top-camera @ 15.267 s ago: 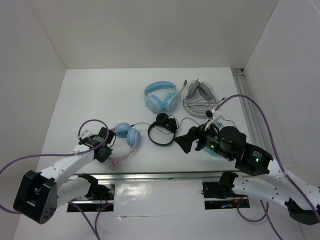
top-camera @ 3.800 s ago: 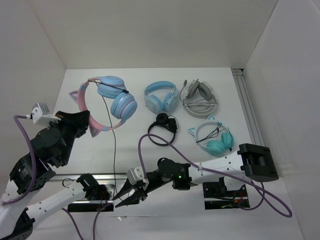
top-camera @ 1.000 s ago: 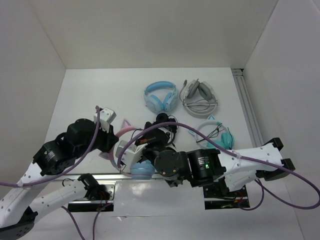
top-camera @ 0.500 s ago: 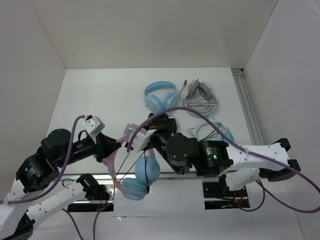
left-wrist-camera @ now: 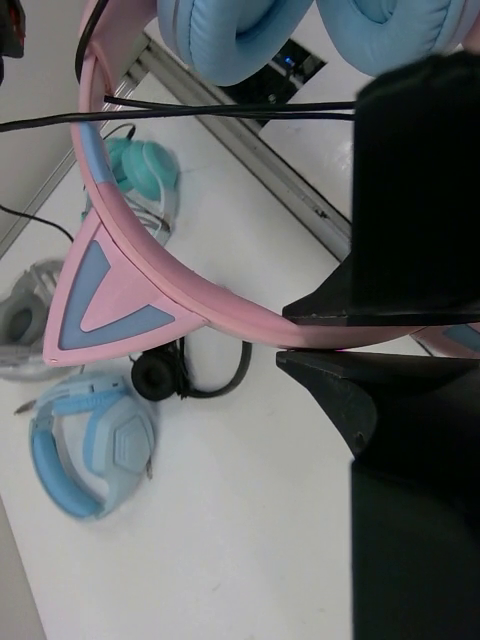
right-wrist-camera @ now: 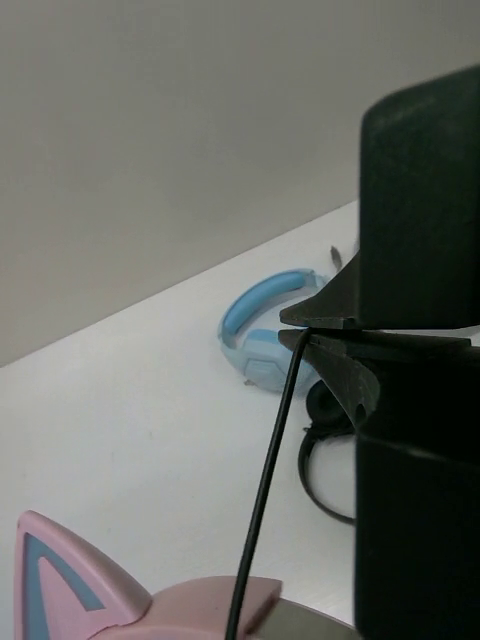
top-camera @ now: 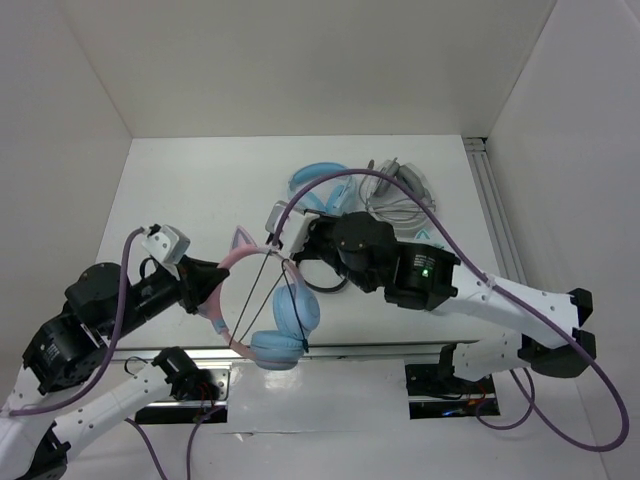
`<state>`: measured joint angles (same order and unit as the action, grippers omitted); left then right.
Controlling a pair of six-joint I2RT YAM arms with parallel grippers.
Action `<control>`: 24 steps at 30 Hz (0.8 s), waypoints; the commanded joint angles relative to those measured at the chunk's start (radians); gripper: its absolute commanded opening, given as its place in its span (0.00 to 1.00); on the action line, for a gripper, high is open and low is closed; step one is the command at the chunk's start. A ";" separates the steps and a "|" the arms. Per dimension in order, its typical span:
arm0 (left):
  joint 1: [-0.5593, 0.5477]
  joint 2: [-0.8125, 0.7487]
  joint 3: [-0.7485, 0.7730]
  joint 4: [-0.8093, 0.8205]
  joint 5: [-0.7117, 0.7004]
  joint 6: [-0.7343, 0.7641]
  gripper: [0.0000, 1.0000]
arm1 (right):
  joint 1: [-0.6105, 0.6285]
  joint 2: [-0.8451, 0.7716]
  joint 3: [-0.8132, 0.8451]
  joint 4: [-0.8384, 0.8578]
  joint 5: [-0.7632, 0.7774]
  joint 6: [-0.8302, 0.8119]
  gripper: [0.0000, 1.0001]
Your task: Wrap the headphones
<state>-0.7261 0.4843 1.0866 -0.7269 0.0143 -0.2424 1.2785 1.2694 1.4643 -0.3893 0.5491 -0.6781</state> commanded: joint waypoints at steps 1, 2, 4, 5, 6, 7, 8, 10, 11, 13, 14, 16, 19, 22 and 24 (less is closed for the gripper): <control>-0.009 -0.046 0.032 0.049 -0.051 -0.047 0.00 | -0.113 -0.067 0.014 0.087 -0.064 0.038 0.00; -0.009 -0.030 0.032 0.049 -0.063 -0.047 0.00 | -0.128 -0.058 0.014 0.087 -0.089 0.048 0.00; -0.009 -0.014 0.023 0.092 -0.091 -0.063 0.00 | -0.178 -0.032 0.053 0.087 -0.183 0.061 0.00; -0.009 0.000 0.022 0.105 -0.091 -0.063 0.00 | -0.197 -0.031 0.053 0.087 -0.219 0.075 0.00; -0.009 0.000 0.022 0.119 -0.102 -0.063 0.00 | -0.218 -0.018 0.053 0.105 -0.257 0.086 0.00; -0.009 0.011 0.022 0.151 -0.102 -0.063 0.00 | -0.263 -0.007 0.053 0.121 -0.329 0.100 0.00; -0.009 0.011 0.022 0.170 -0.102 -0.063 0.00 | -0.287 -0.007 0.053 0.133 -0.368 0.110 0.00; -0.009 0.023 0.033 0.195 -0.093 -0.063 0.00 | -0.339 0.041 0.073 0.133 -0.449 0.129 0.00; -0.009 0.039 0.042 0.210 -0.082 -0.063 0.00 | -0.407 0.076 0.105 0.122 -0.559 0.161 0.00; -0.009 0.066 0.062 0.219 -0.050 -0.063 0.00 | -0.474 0.088 0.114 0.133 -0.662 0.195 0.01; -0.009 0.076 0.082 0.219 -0.050 -0.063 0.00 | -0.511 0.102 0.105 0.148 -0.725 0.216 0.01; -0.009 0.088 0.094 0.228 -0.050 -0.063 0.00 | -0.551 0.111 0.094 0.196 -0.808 0.238 0.01; -0.009 0.088 0.095 0.259 -0.117 -0.072 0.00 | -0.665 0.111 0.041 0.291 -1.015 0.313 0.01; -0.009 0.106 0.107 0.290 -0.161 -0.095 0.00 | -0.797 0.122 -0.041 0.410 -1.247 0.443 0.01; -0.009 0.132 0.119 0.312 -0.162 -0.121 0.00 | -0.830 0.131 -0.079 0.513 -1.357 0.520 0.01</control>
<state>-0.7204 0.6411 1.1175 -0.5312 -0.2443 -0.3157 0.5610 1.3830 1.4307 -0.1314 -0.6998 -0.2996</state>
